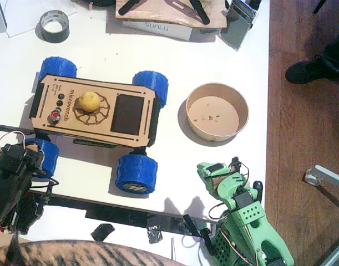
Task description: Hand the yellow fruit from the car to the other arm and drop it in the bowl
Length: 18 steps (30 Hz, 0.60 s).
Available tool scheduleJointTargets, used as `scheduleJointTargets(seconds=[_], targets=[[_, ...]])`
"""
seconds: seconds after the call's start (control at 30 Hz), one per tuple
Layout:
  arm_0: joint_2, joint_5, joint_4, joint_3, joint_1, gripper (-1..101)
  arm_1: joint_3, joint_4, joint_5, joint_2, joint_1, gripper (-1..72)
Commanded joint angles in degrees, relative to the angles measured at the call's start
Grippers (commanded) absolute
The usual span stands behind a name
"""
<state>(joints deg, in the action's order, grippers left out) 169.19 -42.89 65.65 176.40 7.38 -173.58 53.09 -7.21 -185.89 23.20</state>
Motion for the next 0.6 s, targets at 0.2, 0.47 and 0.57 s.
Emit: scheduleJointTargets(seconds=[0.2,0.47,0.57], targets=[[-0.7,0.0,-2.3,-0.3,-11.2,0,0.4,-0.4,-0.4,-0.3,0.5,-0.1],[-0.7,0.1,-4.4,-0.2,-18.9,0,0.4,-0.4,-0.4,-0.3,0.6,-0.1],[-0.7,0.1,-4.4,-0.2,-18.9,0,0.4,-0.4,-0.4,-0.3,0.6,-0.1]])
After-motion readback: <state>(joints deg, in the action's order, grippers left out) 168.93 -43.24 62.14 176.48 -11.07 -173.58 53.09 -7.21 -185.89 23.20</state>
